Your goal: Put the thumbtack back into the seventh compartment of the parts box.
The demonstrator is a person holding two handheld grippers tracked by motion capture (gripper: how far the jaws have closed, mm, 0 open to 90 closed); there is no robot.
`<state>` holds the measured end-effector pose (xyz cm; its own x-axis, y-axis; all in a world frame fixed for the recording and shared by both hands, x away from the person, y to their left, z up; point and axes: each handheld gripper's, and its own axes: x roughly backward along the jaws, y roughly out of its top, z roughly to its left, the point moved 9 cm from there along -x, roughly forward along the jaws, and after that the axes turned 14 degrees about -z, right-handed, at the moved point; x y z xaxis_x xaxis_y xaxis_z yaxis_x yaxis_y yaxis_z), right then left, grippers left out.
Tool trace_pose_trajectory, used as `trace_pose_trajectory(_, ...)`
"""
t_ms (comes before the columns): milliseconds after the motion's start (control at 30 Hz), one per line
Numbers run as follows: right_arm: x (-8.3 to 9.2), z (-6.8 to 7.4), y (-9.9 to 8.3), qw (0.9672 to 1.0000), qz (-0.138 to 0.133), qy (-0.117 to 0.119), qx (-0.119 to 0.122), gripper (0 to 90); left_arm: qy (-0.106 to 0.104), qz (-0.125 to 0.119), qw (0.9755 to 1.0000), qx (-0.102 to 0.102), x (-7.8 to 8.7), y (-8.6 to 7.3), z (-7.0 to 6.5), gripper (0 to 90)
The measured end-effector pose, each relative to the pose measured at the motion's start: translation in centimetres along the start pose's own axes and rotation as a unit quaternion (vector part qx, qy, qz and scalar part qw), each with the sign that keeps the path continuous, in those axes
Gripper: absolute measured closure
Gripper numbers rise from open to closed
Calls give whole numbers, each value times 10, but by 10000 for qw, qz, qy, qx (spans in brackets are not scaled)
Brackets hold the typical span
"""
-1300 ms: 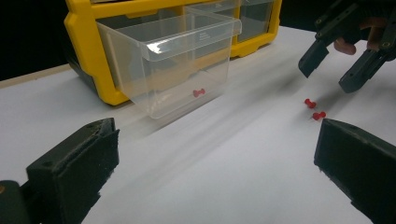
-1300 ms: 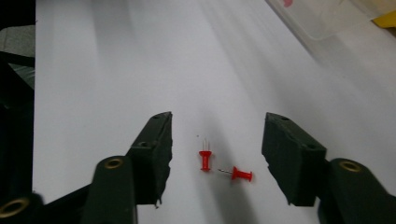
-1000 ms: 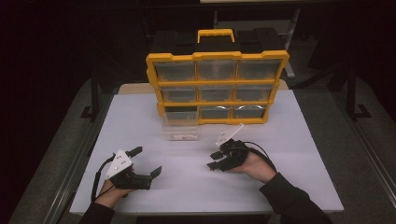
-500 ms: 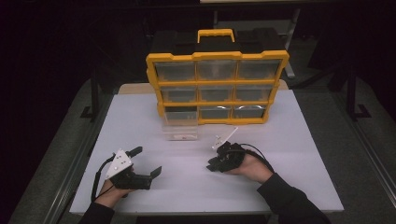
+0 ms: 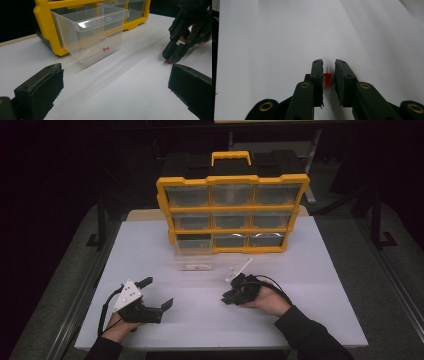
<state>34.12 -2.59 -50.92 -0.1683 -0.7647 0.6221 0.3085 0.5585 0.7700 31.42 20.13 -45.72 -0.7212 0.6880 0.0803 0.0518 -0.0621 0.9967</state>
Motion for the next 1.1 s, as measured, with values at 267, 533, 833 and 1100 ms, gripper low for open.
trace_pose_trajectory(267, -2, -1, -1, 9999, 35, -71, 116, 800, -4, 3, 10000, 8, 0, 0, 0, 0)
trace_pose_trajectory(533, -2, -1, -1, 9999, 35, -86, 145, 811, -14, -7, 10000, -8, 0, 0, -1, 0)
trace_pose_trajectory(833, -2, -1, -1, 9999, 44, -66, 115, 816, -12, -2, 10000, 5, 0, 0, 0, 0)
trace_pose_trajectory(1100, 1, -1, 2, 9999, -15, -85, 65, 818, -13, 2, 10000, -4, 0, 0, 0, 0)
